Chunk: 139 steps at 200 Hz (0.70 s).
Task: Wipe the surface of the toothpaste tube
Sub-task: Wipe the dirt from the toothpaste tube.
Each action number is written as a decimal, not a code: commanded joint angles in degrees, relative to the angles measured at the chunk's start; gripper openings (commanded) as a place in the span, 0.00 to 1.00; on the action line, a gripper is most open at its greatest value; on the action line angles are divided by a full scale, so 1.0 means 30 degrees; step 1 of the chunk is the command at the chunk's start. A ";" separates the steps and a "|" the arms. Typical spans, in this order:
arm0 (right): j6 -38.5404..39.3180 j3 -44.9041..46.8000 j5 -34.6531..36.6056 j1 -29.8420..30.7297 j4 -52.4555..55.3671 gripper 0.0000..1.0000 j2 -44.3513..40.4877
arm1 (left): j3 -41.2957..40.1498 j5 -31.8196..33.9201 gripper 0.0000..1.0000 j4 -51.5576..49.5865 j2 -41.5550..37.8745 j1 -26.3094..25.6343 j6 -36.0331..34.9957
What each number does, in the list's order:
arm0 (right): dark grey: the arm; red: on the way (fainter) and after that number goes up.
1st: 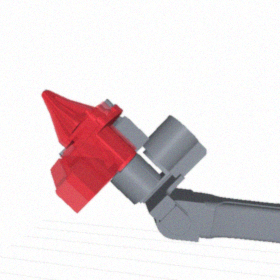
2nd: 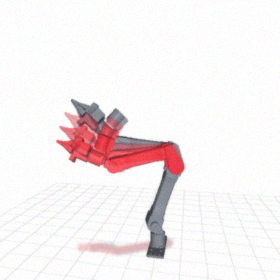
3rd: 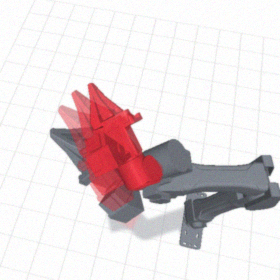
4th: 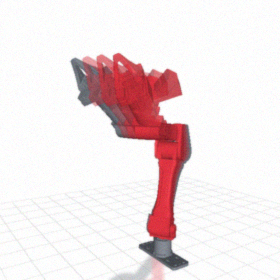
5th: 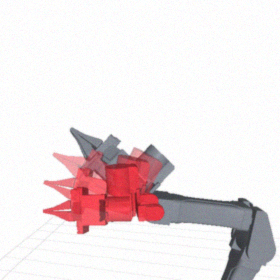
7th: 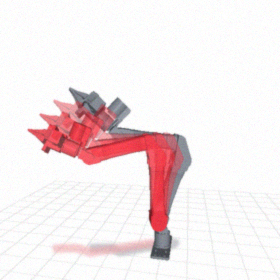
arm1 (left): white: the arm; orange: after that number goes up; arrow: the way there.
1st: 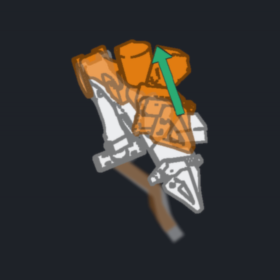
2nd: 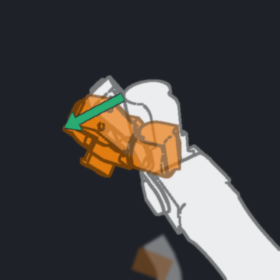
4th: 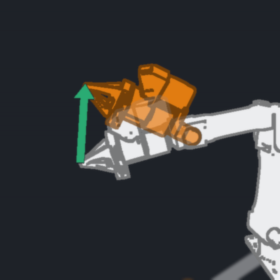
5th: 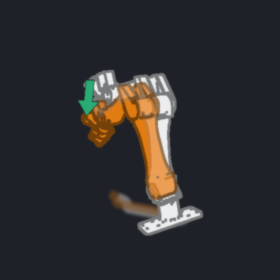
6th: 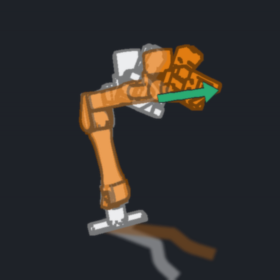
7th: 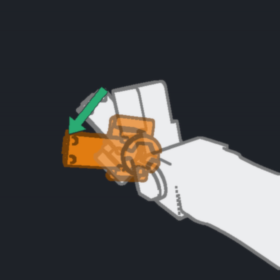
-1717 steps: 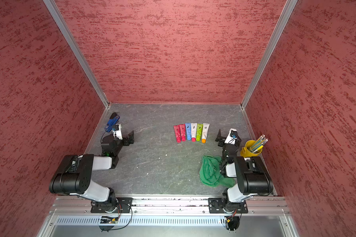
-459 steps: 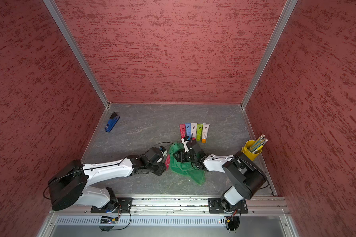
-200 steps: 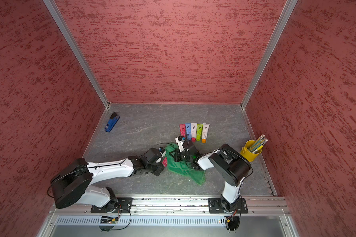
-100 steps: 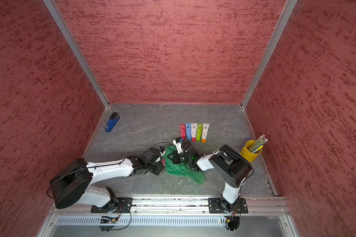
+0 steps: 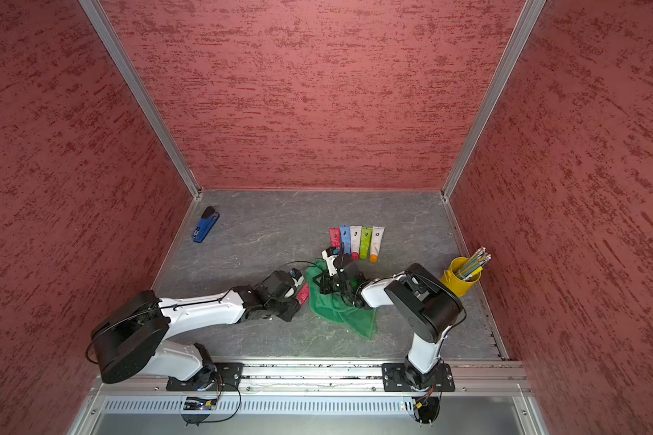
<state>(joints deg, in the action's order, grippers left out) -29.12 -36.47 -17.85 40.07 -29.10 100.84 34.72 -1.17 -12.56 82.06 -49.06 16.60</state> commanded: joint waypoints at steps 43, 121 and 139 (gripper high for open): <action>0.0320 -0.0252 -0.2487 0.2024 0.1690 0.00 0.1082 | 0.0014 -0.0050 0.00 0.0785 -0.0450 0.0064 -0.0524; 0.0891 -0.1653 0.2916 -0.1243 0.3832 0.00 0.1638 | -0.0087 -0.0108 0.00 0.0842 -0.0601 0.0064 -0.0553; 0.0890 -0.2176 0.2375 -0.1215 0.3819 0.00 0.1788 | -0.0087 -0.0108 0.00 0.0846 -0.0599 0.0064 -0.0571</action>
<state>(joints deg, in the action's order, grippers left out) -27.97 -41.85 -18.22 38.15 -24.58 103.61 34.48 -0.23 -12.34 81.34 -48.75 16.60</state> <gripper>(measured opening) 0.089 0.303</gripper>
